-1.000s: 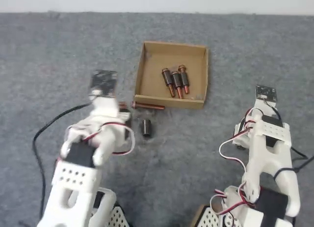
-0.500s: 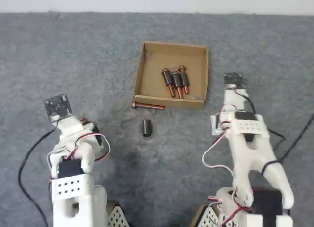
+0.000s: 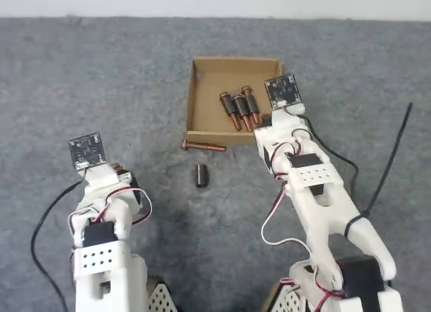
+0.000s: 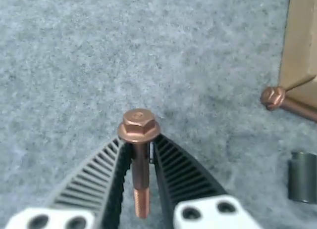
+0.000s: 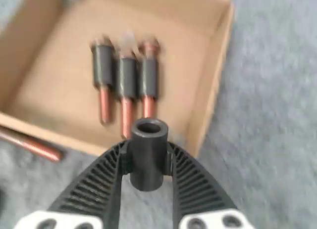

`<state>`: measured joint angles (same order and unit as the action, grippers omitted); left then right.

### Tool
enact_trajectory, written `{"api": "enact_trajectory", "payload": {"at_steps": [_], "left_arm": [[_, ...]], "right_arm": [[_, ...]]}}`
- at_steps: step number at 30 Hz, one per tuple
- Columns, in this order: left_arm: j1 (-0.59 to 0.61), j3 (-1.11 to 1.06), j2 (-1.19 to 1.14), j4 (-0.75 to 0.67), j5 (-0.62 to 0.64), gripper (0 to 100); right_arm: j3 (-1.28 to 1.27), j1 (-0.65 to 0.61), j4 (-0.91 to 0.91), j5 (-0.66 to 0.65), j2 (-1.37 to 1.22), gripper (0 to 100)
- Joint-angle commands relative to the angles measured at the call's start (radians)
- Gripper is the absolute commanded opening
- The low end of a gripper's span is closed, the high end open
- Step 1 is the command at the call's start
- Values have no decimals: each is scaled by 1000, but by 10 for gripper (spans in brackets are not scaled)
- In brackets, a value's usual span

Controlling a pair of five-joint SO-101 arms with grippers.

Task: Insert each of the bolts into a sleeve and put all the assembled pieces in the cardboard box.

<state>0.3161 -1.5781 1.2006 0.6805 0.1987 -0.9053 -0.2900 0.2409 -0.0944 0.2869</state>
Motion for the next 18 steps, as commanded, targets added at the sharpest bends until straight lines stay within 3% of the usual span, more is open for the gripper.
{"api": "enact_trajectory", "payload": {"at_steps": [1,7,18], "left_arm": [[2,4,35,-52,-9,12],[2,2,35,-52,-9,12],[3,2,35,-54,-9,12]], "right_arm": [[63,-56,-84,-8,50,6],[21,-114,-280,-6,48,6],[-58,-119,-1052,-6,-275,6]]}}
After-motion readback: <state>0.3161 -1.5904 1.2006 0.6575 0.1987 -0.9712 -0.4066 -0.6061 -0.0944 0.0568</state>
